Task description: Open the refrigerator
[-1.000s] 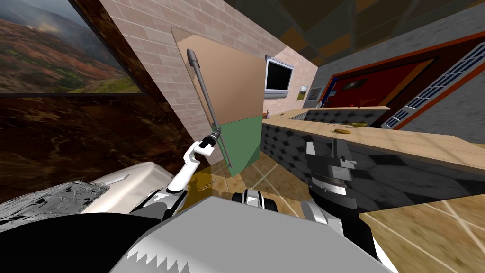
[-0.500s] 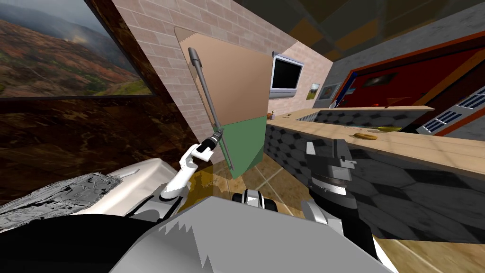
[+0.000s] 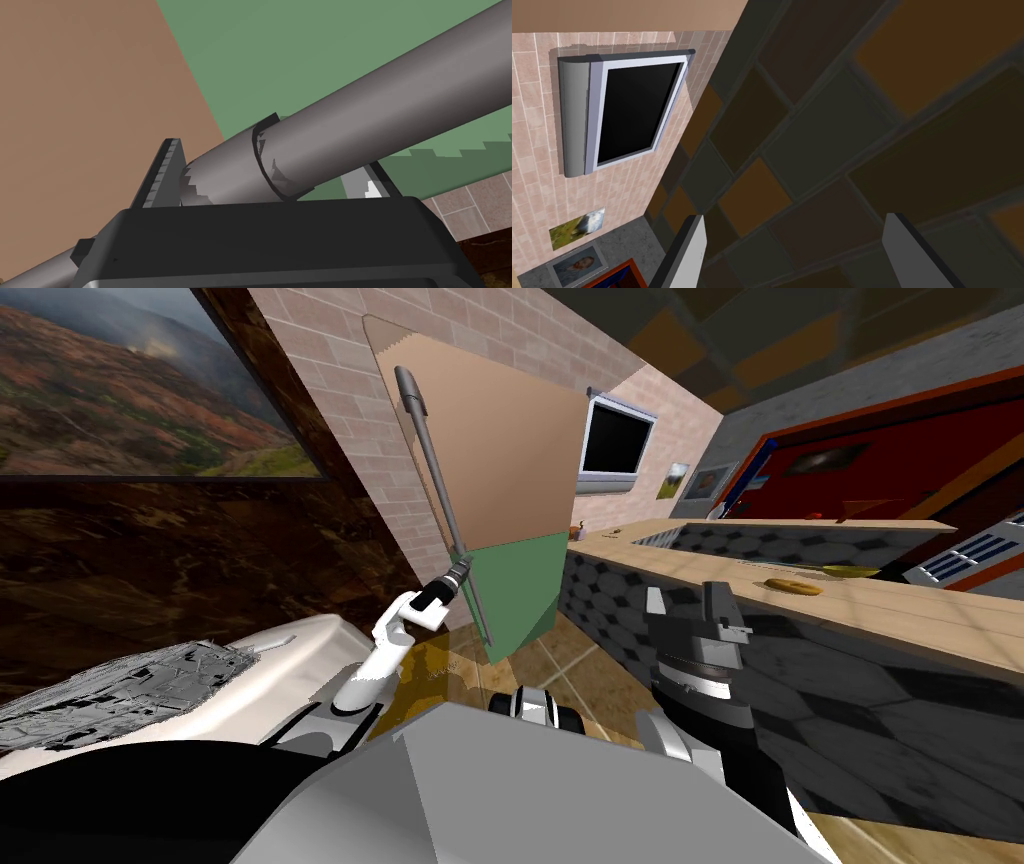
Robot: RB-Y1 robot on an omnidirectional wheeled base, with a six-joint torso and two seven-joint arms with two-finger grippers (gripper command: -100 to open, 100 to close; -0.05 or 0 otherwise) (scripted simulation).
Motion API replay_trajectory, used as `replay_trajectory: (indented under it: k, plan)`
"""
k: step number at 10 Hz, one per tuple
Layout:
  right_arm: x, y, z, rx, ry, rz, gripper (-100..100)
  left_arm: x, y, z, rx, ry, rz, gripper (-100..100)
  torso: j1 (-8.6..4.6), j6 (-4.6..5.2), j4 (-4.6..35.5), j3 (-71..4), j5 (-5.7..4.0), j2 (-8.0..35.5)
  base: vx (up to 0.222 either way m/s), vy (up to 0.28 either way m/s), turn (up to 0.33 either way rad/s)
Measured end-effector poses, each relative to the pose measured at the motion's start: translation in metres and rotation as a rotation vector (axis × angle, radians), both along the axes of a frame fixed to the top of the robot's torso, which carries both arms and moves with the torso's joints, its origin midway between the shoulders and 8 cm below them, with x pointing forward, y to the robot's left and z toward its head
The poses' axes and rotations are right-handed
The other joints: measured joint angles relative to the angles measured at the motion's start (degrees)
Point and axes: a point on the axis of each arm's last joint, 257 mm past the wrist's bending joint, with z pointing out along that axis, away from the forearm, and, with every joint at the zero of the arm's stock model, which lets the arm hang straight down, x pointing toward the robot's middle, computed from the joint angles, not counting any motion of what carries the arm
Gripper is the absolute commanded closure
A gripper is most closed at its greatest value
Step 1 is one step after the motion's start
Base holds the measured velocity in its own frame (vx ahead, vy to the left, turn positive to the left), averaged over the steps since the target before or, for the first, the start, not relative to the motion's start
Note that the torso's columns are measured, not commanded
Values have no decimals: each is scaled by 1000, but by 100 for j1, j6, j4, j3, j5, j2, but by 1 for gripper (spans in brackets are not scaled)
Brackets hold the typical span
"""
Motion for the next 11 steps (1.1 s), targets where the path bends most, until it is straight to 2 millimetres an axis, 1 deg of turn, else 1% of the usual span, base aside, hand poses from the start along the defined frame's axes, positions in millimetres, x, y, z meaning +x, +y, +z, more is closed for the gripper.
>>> replay_trajectory:
  k: [1,2,3,4,5,6,7,8,9,10,11]
  plan:
    - [0,0,0,0,0,0,0,8,13,2,6,-11,35,100,-29,-3,-3,4,-12,-4,-186,-134,-243]
    - [0,0,0,0,0,0,0,16,31,10,6,-30,78,100,-50,16,13,-4,-30,-6,-199,-147,-120]
    - [0,0,0,0,0,0,0,23,44,11,10,-32,117,100,-51,2,17,-3,-34,-6,-104,-83,-23]
    - [0,0,0,0,0,0,0,25,52,5,13,-24,137,100,1,-22,9,-10,-13,-24,-178,-126,-186]
    - [0,0,0,0,0,0,0,31,67,10,12,-40,177,100,0,0,14,-9,-13,-11,-153,-113,-159]
    - [0,0,0,0,0,0,0,36,81,10,15,-40,213,100,0,-9,12,-11,-16,-21,-195,-150,-239]
    - [0,0,0,0,0,0,0,40,98,17,8,-49,256,100,-27,1,21,-7,-29,-10,-161,-142,-149]
    - [0,0,0,0,0,0,0,41,109,18,8,-48,291,100,-31,-13,24,-4,-35,-15,-60,-72,-18]
    - [0,0,0,0,0,0,0,46,115,12,7,-37,308,100,1,-26,21,-17,-30,-33,-136,-96,-181]
    - [0,0,0,0,0,0,0,50,128,18,0,-45,342,100,-20,4,31,-13,-40,-18,-142,-104,-147]
    - [0,0,0,0,0,0,0,53,141,19,4,-49,375,100,-36,-7,21,-6,-37,-14,-163,-187,-247]
